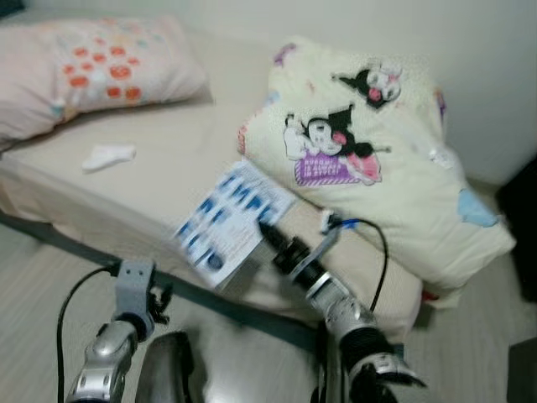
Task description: Clean up the room
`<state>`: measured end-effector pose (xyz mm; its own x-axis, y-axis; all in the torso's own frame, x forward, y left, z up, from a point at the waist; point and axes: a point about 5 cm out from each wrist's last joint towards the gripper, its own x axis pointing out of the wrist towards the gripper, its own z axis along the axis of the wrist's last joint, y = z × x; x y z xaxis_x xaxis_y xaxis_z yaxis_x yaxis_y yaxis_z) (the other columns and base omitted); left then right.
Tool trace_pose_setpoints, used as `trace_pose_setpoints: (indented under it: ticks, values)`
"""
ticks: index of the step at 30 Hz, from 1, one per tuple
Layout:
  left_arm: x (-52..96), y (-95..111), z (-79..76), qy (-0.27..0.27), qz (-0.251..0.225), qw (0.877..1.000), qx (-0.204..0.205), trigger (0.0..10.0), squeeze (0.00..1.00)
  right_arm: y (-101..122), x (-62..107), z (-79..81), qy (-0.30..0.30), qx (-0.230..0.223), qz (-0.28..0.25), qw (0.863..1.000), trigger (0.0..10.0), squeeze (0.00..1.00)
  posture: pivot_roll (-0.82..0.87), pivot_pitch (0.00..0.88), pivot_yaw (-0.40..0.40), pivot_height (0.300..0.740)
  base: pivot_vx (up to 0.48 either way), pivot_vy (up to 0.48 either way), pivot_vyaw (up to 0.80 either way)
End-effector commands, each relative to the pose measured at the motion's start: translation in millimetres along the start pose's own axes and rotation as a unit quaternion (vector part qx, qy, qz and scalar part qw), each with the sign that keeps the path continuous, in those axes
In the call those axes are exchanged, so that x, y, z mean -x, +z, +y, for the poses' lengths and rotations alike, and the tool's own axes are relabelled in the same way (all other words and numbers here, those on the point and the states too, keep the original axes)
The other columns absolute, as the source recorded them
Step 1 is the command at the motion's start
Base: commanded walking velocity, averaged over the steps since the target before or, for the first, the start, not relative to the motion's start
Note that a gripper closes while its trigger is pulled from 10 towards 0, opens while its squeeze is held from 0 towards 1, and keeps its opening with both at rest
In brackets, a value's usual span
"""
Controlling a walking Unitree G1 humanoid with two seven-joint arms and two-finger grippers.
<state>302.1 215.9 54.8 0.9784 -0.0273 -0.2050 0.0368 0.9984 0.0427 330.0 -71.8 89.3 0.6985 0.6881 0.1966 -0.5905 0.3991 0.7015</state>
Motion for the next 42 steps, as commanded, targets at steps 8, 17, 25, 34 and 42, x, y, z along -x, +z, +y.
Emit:
trace_pose_setpoints:
  ticks: [8,17,25,34,42]
  values:
    - [-13.0,-11,-3.2,0.039,0.041,0.998,0.035,10.0,0.0,-19,-2.3,1.1,-0.018,-0.005,0.014,1.0,10.0,0.0,-0.04,0.0,-0.034,0.524,0.0,0.0,0.0]
    - [-3.6,-45,-5.0,0.06,0.12,0.991,0.029,10.0,0.0,-19,17.7,-21.2,-0.104,0.04,0.066,0.992,10.0,0.0,-0.05,0.0,-0.034,0.559,0.0,0.0,0.0]
    - [21.5,-85,-0.7,0.088,0.211,0.973,0.026,10.0,0.0,-47,67.1,-54.3,-0.25,0.042,0.136,0.958,10.0,0.0,-0.04,0.0,-0.034,0.584,0.0,0.0,0.0]
    - [42.0,-110,2.9,0.099,0.274,0.956,0.026,10.0,0.0,-56,86.4,-61.6,-0.285,0.033,0.147,0.947,10.0,0.0,-0.05,0.0,-0.029,0.614,-0.12,0.0,0.0]
    - [50.8,-120,-1.0,0.089,0.294,0.952,0.01,10.0,0.0,-56,80.3,-59.3,-0.275,0.034,0.141,0.95,10.0,0.0,-0.05,0.0,-0.03,0.639,-0.337,0.0,0.0]
